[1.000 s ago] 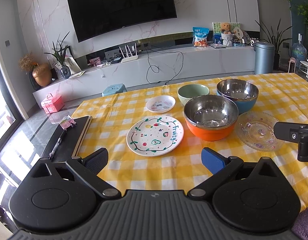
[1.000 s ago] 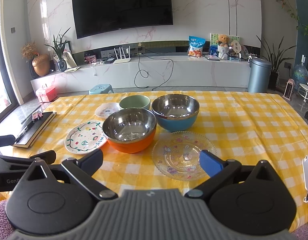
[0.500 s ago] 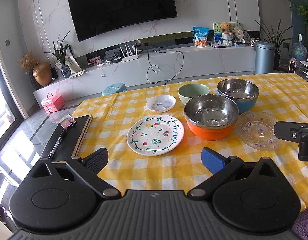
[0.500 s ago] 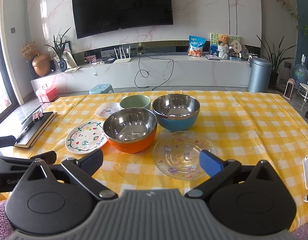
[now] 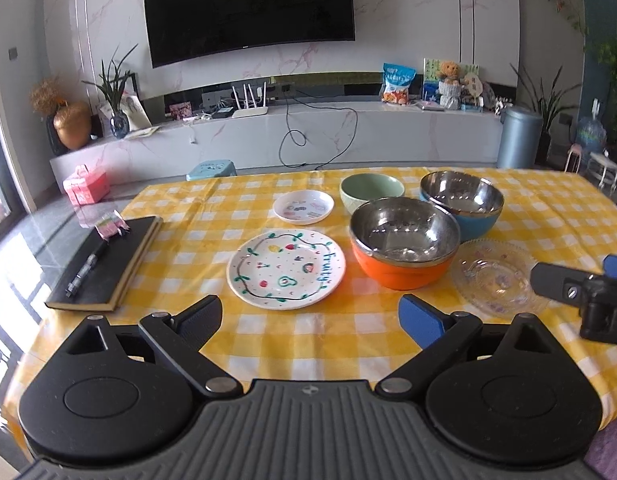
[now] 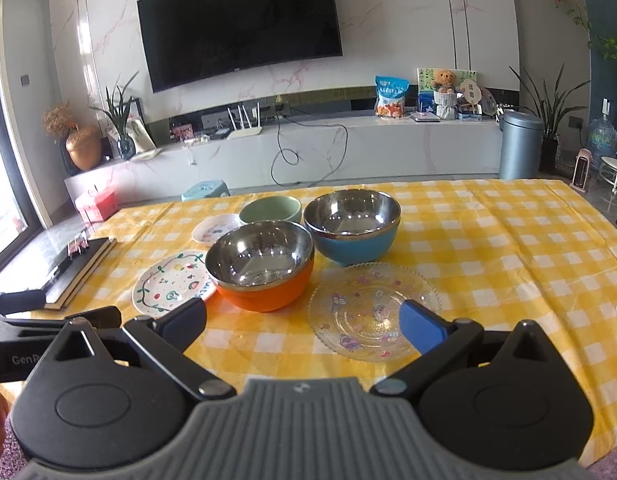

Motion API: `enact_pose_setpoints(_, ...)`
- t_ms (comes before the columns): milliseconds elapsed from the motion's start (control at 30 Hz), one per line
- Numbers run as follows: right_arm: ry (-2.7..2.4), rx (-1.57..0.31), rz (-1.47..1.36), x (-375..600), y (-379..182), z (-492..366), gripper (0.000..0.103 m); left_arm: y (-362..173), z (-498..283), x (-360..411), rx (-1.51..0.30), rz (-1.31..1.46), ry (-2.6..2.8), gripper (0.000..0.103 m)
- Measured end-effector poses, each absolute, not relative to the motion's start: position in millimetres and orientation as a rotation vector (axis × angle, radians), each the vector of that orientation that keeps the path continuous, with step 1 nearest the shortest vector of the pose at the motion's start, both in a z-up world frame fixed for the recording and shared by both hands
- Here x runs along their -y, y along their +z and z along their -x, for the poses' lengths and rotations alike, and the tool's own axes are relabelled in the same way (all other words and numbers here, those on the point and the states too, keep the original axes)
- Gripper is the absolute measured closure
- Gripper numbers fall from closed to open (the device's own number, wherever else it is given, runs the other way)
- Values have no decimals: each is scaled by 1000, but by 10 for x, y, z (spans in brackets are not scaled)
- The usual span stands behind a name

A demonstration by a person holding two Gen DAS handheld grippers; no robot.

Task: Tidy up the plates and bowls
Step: 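Move both grippers forward to the rim of the clear glass plate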

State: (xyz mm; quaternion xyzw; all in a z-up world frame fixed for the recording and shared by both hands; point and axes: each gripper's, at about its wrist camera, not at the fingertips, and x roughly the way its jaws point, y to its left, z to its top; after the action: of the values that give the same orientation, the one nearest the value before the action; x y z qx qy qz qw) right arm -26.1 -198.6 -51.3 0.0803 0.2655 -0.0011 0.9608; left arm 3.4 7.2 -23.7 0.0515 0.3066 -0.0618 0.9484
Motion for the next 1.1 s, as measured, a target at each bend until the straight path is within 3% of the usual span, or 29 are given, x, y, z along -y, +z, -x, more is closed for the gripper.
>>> enact_pose_setpoints(167,2,-509,-115,1989,-652,247,3,-315,-88,-26,-647,-39,-185,0)
enact_pose_setpoints(300,21,-491,-98,2052,-769,212,8,-454,-154,88,-664,0,-245,16)
enact_pose_setpoints(433,2,-500,-97,2227,-906,132,16,-575,-214,234,-664,15,-282,25)
enact_pose_setpoints(500,-13,-500,-88,2326,-982,97,26,-613,-251,311,-660,25,-291,34)
enact_pose_setpoints(633,-45,-512,-75,2521,-1093,-2,31,-674,-346,483,-672,52,-342,34)
enact_pose_setpoints(1067,-80,-499,-154,3054,-1246,-285,32,-967,-631,1104,-666,2,-381,37)
enact_pose_setpoints(1100,-86,-504,-160,3078,-1252,-318,36,-984,-650,1127,-678,10,-375,36)
